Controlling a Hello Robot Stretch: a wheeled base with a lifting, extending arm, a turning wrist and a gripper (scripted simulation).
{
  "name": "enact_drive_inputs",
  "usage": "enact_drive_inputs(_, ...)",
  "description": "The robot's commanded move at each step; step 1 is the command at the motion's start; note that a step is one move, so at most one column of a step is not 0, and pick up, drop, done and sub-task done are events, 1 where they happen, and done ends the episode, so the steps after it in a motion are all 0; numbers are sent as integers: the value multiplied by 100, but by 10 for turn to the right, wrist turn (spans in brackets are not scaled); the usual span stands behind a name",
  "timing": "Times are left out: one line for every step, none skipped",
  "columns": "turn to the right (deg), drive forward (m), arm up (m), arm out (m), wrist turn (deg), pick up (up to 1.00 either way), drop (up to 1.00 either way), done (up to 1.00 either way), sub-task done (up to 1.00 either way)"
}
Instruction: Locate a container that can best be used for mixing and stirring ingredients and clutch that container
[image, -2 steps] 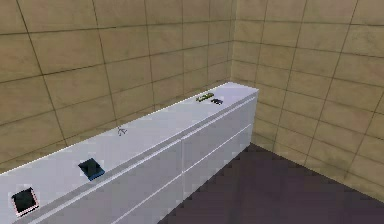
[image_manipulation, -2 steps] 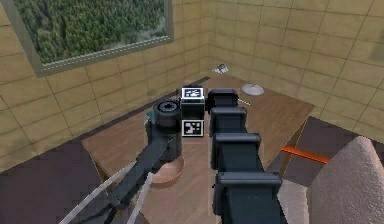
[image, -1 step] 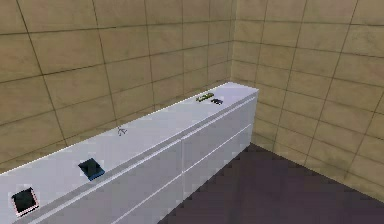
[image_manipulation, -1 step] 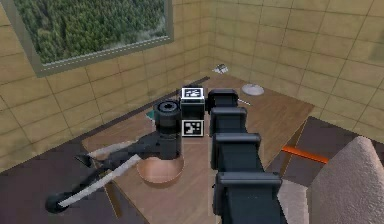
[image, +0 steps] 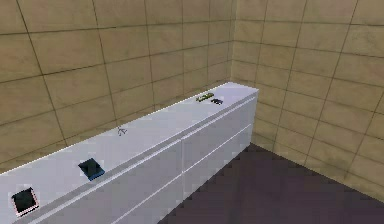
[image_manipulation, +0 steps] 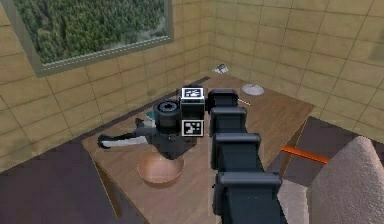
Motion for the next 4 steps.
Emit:
enact_drive_inputs(0,0,0,0,300,0,0,0,0)
enact_drive_inputs(0,0,-30,0,0,0,0,0,0)
enact_drive_inputs(0,0,0,0,0,100,0,0,0)
enact_drive_inputs(0,0,10,0,0,0,0,0,0)
